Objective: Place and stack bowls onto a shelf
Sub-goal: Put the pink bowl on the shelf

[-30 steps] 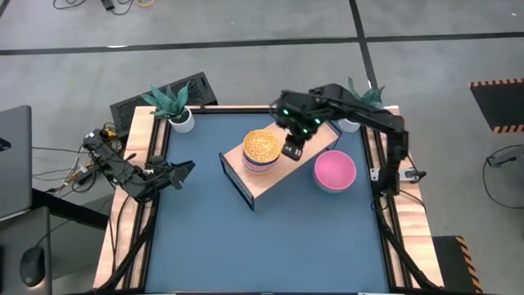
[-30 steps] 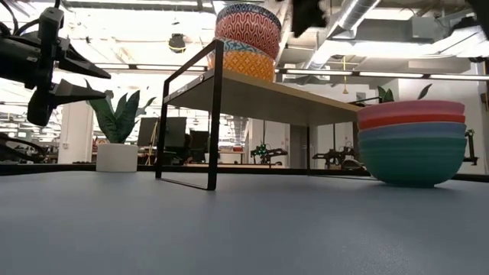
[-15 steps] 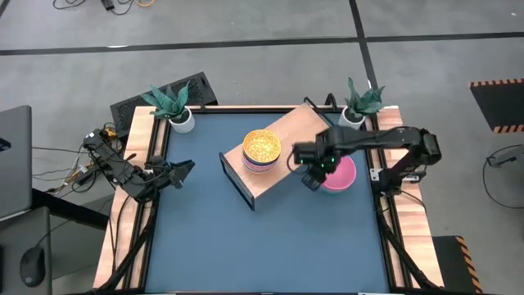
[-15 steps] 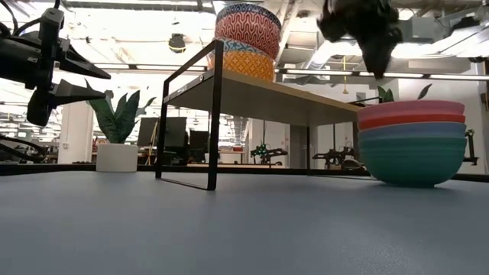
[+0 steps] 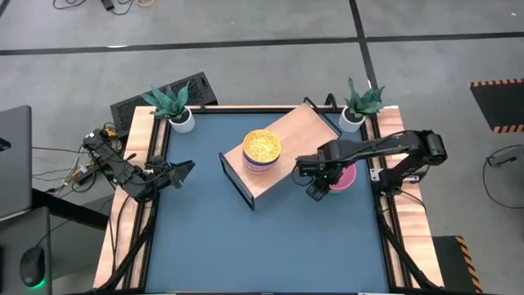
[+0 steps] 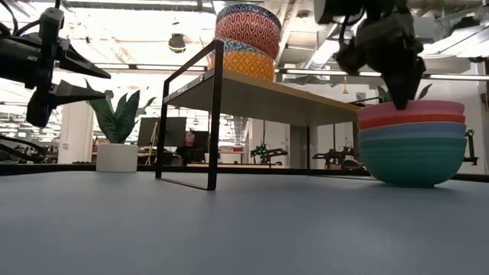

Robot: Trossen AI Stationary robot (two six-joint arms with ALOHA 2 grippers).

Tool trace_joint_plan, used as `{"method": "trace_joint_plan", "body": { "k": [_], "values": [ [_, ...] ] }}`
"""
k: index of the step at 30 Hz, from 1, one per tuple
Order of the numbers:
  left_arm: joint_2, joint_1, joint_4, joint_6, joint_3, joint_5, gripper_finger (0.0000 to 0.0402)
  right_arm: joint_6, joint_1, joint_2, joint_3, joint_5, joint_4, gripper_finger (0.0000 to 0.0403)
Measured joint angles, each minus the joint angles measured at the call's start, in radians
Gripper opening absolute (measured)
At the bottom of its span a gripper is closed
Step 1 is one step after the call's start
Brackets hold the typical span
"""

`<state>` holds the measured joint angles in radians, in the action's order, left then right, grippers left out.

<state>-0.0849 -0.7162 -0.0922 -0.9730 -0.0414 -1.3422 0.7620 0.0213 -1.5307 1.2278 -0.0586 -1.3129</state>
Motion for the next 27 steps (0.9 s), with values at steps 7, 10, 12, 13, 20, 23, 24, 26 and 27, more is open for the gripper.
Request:
{"method": "trace_joint_plan", "body": {
  "k": [7,10,12,13,20,23,24,26,27],
  "values": [
    [0.0,0.0,0.0,0.012,0.0,0.0,0.0165,-0.002,0.004,0.067,0.0,-0.012,0.004,0.0063],
    [0.0,0.0,0.0,0.021,0.0,0.0,0.0165,-0.008,0.003,0.085,0.0,-0.011,0.006,0.0017],
    [0.0,0.0,0.0,0.021,0.0,0.0,0.0165,-0.01,0.003,0.096,0.0,-0.008,0.006,0.0019],
    [0.0,0.0,0.0,0.021,0.0,0.0,0.0165,-0.01,0.003,0.103,0.0,-0.002,0.006,0.0022],
    [0.0,0.0,0.0,0.022,0.0,0.0,0.0165,-0.015,0.005,0.121,0.0,0.011,0.017,0.0057],
    [0.0,0.0,0.0,0.022,0.0,-0.001,0.0165,-0.052,0.006,0.118,-0.013,0.012,0.037,0.0076],
    [0.0,0.0,0.0,0.023,0.0,0.0,0.0165,-0.057,0.006,0.109,-0.02,0.01,0.05,0.0082],
    [0.0,0.0,0.0,0.023,0.0,0.0,0.0165,-0.066,0.006,0.099,-0.038,0.01,0.065,0.0094],
    [0.0,0.0,0.0,0.023,0.0,-0.001,0.0165,-0.076,0.005,0.097,-0.047,0.009,0.07,0.01]
  ]
}}
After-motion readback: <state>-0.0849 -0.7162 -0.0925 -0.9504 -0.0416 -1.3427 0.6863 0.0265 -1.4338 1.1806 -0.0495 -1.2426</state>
